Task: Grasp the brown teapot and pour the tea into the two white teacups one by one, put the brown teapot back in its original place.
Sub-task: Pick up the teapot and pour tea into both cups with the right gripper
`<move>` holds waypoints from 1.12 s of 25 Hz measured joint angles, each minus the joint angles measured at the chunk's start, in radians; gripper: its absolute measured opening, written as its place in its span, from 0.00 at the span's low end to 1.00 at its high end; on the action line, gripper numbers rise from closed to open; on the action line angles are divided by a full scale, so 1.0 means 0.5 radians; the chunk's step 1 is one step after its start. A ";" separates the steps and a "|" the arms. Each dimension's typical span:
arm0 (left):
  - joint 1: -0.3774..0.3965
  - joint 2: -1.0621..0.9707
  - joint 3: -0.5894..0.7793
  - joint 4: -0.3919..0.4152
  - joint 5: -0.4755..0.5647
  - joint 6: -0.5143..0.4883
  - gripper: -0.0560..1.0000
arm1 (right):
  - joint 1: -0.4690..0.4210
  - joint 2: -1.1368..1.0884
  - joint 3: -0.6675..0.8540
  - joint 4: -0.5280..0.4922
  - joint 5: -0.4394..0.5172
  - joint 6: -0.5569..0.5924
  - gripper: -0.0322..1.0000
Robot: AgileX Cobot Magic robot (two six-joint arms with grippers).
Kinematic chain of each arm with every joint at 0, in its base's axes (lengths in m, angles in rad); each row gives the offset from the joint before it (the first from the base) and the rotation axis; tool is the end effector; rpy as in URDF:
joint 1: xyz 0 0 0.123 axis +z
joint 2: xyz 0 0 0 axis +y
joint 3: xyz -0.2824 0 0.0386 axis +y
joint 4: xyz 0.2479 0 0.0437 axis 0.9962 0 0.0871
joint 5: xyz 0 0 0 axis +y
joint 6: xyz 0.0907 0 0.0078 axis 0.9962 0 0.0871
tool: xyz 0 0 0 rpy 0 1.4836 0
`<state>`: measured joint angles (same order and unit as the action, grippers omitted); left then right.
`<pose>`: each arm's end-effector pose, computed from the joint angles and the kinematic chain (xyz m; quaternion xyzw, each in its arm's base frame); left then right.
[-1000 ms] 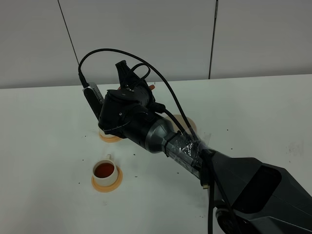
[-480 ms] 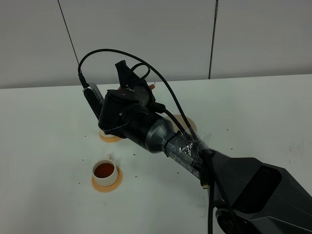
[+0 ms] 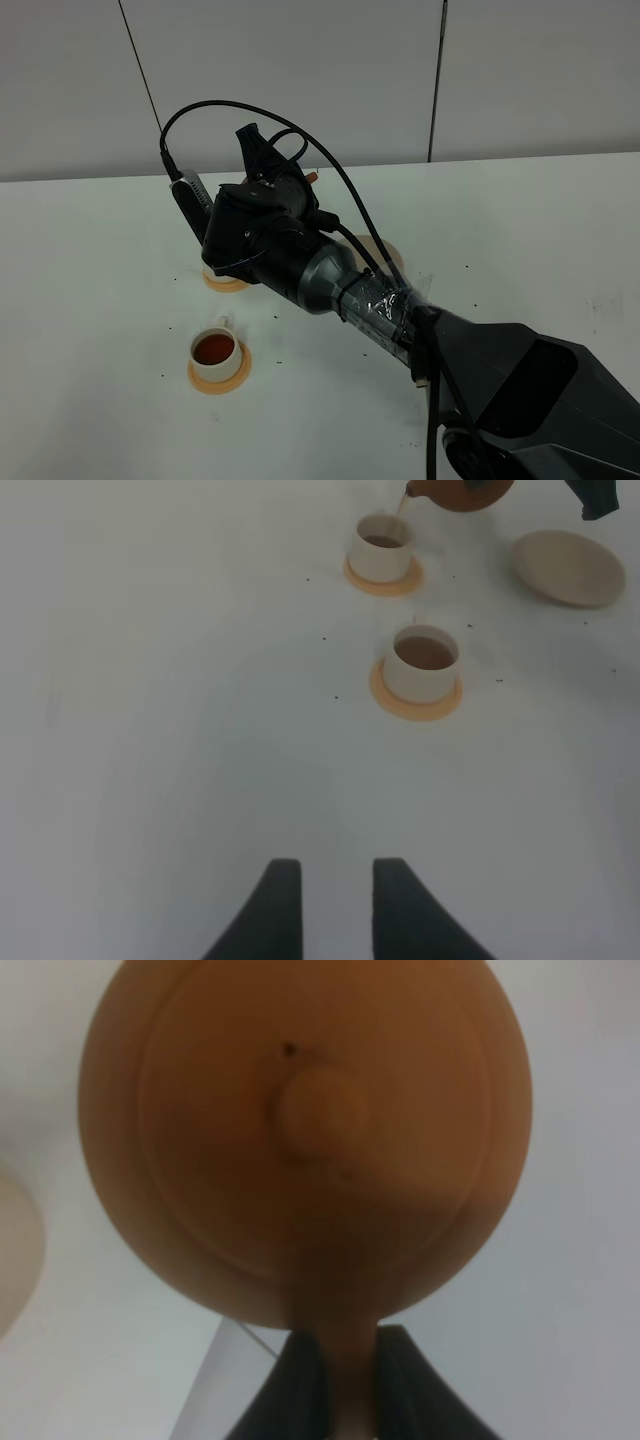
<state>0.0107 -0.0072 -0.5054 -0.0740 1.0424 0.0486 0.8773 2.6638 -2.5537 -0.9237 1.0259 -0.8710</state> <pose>-0.0059 -0.0059 0.2803 0.0173 0.8443 -0.0211 0.5351 0.4094 0.3953 0.1867 -0.7435 0.4592 -0.4270 0.2324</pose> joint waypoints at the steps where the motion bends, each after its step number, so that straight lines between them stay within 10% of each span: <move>1: 0.000 0.000 0.000 0.000 0.000 0.000 0.28 | 0.000 0.000 0.000 -0.002 0.000 -0.002 0.12; 28: 0.000 0.000 0.000 0.000 0.000 0.000 0.28 | 0.000 0.000 0.000 -0.019 0.000 -0.006 0.12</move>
<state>0.0107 -0.0072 -0.5054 -0.0740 1.0424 0.0486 0.8773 2.6638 -2.5537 -0.9330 1.0259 -0.8739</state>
